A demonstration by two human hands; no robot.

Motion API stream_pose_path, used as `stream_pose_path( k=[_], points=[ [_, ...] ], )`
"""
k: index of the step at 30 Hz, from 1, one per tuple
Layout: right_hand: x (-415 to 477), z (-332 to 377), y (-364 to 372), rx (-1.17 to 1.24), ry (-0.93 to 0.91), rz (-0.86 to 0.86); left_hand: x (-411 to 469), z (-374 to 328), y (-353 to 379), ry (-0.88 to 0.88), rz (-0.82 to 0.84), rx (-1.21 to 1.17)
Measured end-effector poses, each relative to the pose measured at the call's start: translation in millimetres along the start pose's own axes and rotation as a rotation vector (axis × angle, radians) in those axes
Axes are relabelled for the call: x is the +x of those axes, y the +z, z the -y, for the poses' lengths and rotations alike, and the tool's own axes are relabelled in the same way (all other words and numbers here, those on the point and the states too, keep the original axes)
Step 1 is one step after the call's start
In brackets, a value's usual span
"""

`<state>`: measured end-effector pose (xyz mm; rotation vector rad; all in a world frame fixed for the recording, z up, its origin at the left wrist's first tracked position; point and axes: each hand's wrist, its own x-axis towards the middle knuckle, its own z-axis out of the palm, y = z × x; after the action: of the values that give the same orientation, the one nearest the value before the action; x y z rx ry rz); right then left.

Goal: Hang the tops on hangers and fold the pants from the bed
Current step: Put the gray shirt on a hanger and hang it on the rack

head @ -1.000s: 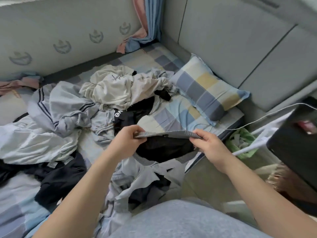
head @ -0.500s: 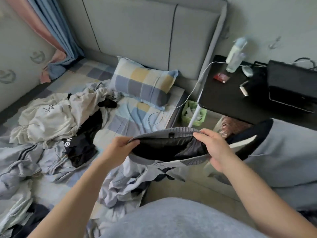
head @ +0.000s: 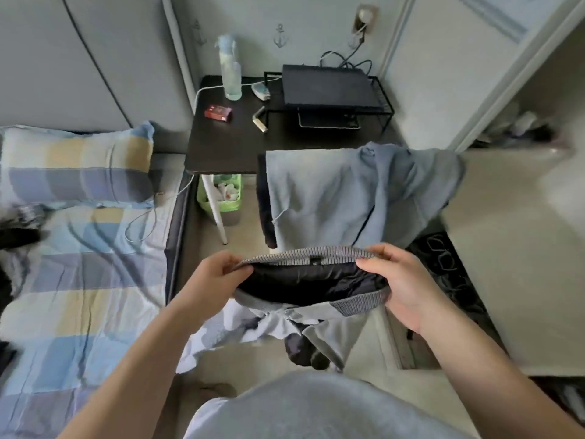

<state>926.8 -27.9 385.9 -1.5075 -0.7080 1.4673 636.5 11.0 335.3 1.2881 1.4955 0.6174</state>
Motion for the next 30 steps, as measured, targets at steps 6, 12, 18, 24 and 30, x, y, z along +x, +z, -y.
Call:
stream_pose_path(
  k=[6, 12, 18, 24, 30],
  points=[
    [-27.3, 28.6, -94.4, -0.108, -0.251, -0.322, 24.4, -84.4, 98.1, 0.198, 0.137, 0.191],
    [-32.0, 82.1, -163.0, -0.239, -0.47, -0.656, 64.6, -197.3, 163.4, 0.386, 0.311, 0.145],
    [-27.6, 154.3, -213.3, -0.215, -0.653, -0.903, 106.4, -330.3, 218.5, 0.54, 0.658, -0.089],
    [-36.0, 244.6, -255.2, -0.206, -0.822, -1.196, 130.2, -461.7, 274.1, 0.744, 0.859, -0.056],
    [-48.1, 338.2, -287.8, -0.352, -0.891, -1.478, 146.9, -579.9, 311.3, 0.876, 1.05, -0.071]
  ],
)
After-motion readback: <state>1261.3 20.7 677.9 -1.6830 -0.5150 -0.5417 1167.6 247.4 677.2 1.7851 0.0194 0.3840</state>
